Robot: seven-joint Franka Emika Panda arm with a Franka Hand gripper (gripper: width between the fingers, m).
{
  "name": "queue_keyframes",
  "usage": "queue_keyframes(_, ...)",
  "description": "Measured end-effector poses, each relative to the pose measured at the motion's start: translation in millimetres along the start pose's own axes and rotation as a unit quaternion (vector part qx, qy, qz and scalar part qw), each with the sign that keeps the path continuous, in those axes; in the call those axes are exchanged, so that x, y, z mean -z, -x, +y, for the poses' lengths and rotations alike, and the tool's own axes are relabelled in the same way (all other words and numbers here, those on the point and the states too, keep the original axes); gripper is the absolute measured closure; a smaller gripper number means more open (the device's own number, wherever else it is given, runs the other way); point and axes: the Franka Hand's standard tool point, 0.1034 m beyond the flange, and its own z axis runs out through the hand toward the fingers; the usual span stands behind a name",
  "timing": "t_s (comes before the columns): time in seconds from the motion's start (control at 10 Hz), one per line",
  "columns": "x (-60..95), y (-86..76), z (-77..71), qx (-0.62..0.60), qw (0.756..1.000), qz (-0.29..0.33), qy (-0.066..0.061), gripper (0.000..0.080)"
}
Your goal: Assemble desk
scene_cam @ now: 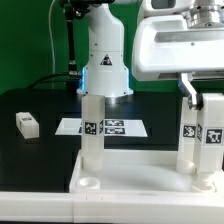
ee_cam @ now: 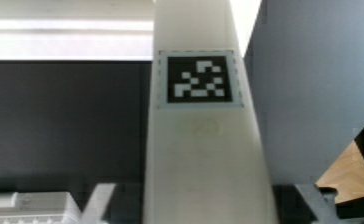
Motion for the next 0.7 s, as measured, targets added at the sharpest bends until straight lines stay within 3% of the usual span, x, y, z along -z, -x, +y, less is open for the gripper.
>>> queue_keyframes(0.7,-6.1,2.5,2.4,0.000,1.000,-0.003,0.002,0.0509)
